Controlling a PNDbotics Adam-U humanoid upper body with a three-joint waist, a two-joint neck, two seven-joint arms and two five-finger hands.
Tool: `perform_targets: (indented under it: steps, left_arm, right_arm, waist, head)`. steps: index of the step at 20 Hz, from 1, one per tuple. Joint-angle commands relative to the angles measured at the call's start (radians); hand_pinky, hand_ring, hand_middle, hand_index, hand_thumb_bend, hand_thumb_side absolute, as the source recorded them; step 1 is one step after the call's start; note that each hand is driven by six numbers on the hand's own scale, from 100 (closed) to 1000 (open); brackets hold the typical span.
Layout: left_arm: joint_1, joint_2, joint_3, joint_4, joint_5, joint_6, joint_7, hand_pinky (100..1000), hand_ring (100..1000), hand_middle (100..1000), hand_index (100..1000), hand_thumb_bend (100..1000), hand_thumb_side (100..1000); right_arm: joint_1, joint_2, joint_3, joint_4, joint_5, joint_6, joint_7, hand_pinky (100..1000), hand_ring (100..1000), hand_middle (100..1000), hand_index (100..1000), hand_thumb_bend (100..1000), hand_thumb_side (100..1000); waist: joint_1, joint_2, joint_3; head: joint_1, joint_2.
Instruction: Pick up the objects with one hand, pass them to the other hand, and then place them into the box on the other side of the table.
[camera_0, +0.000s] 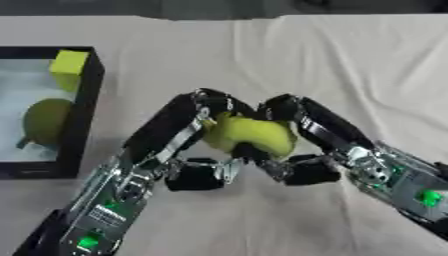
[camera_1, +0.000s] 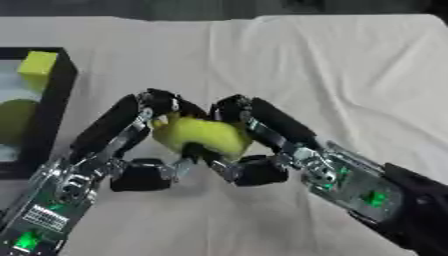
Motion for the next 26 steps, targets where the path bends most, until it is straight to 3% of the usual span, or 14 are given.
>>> perform_targets:
  steps: [1, 3, 7, 17, 22, 26]
  left_arm:
    - [-0.005, 0.003, 0.019, -0.014, 0.024, 0.033, 0.068, 586, 656, 344, 289, 100, 219]
    - [-0.002, 0.004, 0.02, -0.014, 0.036, 0.054, 0.108, 586, 647, 324, 262, 100, 234]
    - [-0.003, 0.01, 0.015, -0.016, 0.027, 0.059, 0.125, 591, 624, 274, 192, 100, 237]
    - [-0.007, 0.021, 0.02, -0.009, 0.015, 0.006, 0.1, 594, 626, 254, 180, 100, 174]
    - [-0.007, 0.029, 0.027, -0.003, 0.007, -0.013, 0.1, 602, 638, 251, 177, 100, 131]
    - [-0.005, 0.035, 0.03, 0.004, -0.001, -0.019, 0.102, 601, 642, 242, 173, 100, 118]
  right_arm:
    - [0.007, -0.013, 0.006, -0.019, -0.009, 0.006, -0.027, 532, 407, 436, 547, 223, 100]
    - [0.01, -0.012, 0.009, -0.019, -0.018, 0.004, -0.047, 550, 428, 472, 575, 414, 100]
    - [0.008, -0.013, 0.002, -0.019, -0.008, -0.014, -0.078, 578, 475, 539, 648, 573, 100]
    - [0.02, -0.02, -0.012, -0.019, 0.075, -0.043, -0.056, 657, 585, 658, 770, 666, 100]
    - [0.007, -0.023, -0.061, -0.019, 0.095, -0.034, 0.011, 680, 626, 706, 831, 749, 151]
    - [-0.011, -0.027, -0.113, -0.019, 0.072, -0.024, 0.047, 682, 636, 719, 848, 766, 167]
  waist:
    - [-0.008, -0.029, 0.0]
    - [-0.009, -0.029, 0.0]
    - [-0.01, -0.031, -0.002]
    - [-0.009, -0.033, -0.006]
    - [-0.007, -0.035, -0.011]
    - [-0.006, -0.036, -0.015]
  head:
    - [-0.006, -0.015]
    - [-0.007, -0.017]
    - [-0.004, -0.017]
    - [0.001, -0.011]
    - [0.009, -0.009]
    - [0.014, -0.007]
